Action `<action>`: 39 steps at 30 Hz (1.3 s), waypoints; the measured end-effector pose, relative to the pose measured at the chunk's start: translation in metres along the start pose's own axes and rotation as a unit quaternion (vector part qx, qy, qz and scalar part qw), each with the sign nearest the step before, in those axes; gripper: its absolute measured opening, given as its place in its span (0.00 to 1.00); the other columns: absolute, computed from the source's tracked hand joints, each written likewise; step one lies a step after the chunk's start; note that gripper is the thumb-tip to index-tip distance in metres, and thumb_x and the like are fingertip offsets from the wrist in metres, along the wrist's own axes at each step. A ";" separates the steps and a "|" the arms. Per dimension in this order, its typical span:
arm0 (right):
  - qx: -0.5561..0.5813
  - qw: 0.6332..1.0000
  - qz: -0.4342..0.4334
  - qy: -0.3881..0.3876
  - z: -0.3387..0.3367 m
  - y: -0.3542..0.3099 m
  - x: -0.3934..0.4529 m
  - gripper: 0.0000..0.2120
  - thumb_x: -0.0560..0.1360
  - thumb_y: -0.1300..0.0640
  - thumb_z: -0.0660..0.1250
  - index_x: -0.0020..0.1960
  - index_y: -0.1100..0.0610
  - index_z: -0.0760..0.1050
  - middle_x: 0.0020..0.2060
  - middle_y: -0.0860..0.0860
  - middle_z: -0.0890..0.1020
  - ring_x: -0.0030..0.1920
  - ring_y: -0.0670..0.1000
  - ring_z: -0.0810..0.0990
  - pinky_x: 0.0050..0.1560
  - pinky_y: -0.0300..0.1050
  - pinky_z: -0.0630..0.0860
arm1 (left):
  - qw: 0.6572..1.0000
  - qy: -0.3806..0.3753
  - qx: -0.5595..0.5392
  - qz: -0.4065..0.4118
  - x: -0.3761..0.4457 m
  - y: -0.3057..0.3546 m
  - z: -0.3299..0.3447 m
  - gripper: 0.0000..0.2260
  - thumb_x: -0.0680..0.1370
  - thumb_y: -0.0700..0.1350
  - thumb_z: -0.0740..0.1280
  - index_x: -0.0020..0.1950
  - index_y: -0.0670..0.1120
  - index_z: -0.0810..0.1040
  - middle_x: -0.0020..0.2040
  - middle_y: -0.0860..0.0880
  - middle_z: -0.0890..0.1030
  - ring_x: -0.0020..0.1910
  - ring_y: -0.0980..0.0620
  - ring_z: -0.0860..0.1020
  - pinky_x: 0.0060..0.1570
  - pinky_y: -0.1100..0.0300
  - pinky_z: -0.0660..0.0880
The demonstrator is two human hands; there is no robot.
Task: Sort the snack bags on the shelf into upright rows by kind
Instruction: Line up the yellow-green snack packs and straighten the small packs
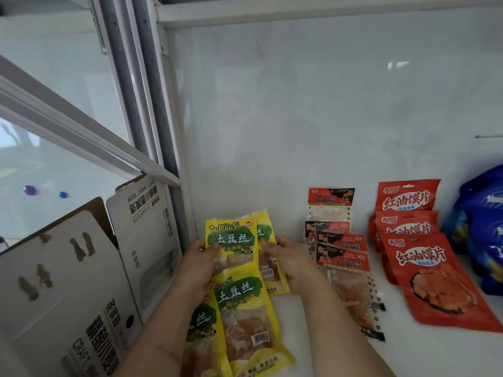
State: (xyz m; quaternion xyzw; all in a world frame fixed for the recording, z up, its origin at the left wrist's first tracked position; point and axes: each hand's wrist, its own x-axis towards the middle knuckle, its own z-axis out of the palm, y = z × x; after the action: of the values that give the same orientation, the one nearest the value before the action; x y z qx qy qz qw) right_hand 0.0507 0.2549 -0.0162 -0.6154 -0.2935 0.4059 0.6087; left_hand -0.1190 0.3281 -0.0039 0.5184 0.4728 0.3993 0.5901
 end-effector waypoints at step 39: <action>0.108 0.981 -0.126 0.101 0.010 0.005 0.062 0.04 0.77 0.62 0.71 0.50 0.55 0.80 0.43 0.54 0.87 0.43 0.54 0.86 0.39 0.46 0.82 | 0.991 -0.029 0.098 0.080 0.040 0.011 0.044 0.04 0.80 0.40 0.69 0.46 0.45 0.82 0.45 0.44 0.86 0.43 0.46 0.83 0.44 0.52 0.81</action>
State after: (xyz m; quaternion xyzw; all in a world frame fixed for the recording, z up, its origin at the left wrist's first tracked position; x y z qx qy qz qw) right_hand 0.0722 0.3128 -0.0292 -0.5416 -0.2603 0.2913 0.7443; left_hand -0.0667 0.3578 0.0015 0.6217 0.4491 0.3814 0.5161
